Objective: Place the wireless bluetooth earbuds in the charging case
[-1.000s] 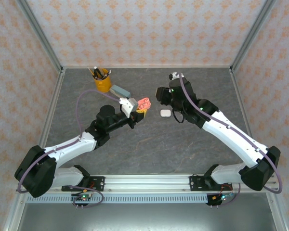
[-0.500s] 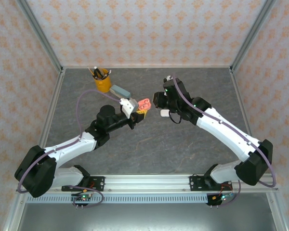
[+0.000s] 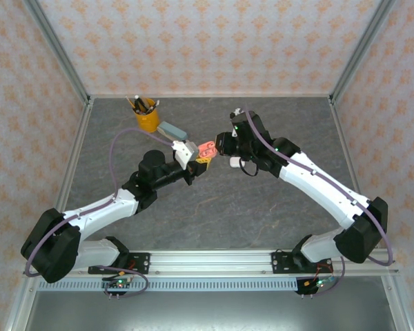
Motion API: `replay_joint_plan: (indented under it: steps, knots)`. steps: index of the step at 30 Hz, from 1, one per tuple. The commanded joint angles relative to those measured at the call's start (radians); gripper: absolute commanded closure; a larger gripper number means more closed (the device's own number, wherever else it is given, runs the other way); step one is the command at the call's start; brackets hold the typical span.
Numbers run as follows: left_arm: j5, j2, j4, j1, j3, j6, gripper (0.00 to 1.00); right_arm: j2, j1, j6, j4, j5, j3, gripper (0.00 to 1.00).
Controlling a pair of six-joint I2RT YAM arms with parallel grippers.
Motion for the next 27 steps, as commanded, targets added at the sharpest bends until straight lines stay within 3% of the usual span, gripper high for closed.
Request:
replay_joint_plan:
  steps: [1,11,18,27]
  knots:
    - [0.013,0.014,0.01,-0.009,0.041,0.011,1.0,0.001,-0.005,-0.02,-0.014,-0.042,0.026,0.82]
    - [0.009,0.019,0.011,-0.009,0.044,0.011,1.0,-0.037,-0.006,-0.046,-0.045,-0.066,-0.01,0.82]
    - [0.011,0.013,0.005,-0.009,0.044,0.01,1.0,-0.085,-0.006,-0.054,-0.064,0.034,-0.033,0.82]
    - [0.012,0.014,0.004,-0.011,0.041,0.006,1.0,-0.069,-0.006,-0.065,-0.068,0.029,0.046,0.82]
